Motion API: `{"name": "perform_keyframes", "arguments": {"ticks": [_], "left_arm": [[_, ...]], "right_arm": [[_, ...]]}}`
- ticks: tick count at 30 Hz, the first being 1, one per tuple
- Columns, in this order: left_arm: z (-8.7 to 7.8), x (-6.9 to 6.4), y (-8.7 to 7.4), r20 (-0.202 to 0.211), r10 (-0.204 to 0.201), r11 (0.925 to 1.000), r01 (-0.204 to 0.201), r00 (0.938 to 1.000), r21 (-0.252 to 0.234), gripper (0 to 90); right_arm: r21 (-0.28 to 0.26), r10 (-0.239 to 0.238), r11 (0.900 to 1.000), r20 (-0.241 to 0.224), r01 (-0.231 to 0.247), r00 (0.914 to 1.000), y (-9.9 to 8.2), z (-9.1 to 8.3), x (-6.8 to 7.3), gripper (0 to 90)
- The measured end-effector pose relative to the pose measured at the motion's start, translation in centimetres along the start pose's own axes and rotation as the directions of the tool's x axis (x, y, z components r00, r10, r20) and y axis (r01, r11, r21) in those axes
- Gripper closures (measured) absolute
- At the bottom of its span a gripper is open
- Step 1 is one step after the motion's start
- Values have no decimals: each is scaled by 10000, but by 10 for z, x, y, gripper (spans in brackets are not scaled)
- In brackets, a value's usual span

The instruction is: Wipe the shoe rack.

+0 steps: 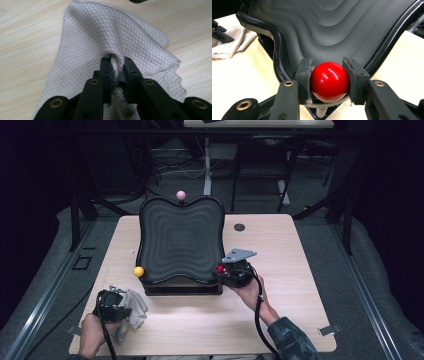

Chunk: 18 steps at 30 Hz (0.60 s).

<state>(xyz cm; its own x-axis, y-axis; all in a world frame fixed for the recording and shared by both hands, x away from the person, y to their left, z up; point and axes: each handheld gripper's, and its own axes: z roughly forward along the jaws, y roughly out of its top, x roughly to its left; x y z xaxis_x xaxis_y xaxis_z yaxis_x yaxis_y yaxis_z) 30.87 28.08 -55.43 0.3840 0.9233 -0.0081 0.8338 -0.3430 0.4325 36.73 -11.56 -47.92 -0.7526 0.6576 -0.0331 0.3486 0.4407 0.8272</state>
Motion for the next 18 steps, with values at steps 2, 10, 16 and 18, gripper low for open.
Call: {"name": "perform_keyframes", "arguments": {"ticks": [2,10,16,18], "left_arm": [[-1,0,0,-71,127,9999,-127,9999,12,827],[-17,9,-3,-108,-427,9956,417,9990,-839,831],[-30,12,-3,-107,-629,9865,606,9980,-1520,828],[-34,13,-4,-102,-700,9836,673,9975,-1673,828]], "right_arm": [[28,-24,10000,31,24,10000,0,0,0,600],[33,-83,10000,41,83,10000,0,0,0,600],[9,-99,10000,18,99,9999,0,0,0,600],[-5,-101,9999,24,101,9999,-1,0,0,600]]}}
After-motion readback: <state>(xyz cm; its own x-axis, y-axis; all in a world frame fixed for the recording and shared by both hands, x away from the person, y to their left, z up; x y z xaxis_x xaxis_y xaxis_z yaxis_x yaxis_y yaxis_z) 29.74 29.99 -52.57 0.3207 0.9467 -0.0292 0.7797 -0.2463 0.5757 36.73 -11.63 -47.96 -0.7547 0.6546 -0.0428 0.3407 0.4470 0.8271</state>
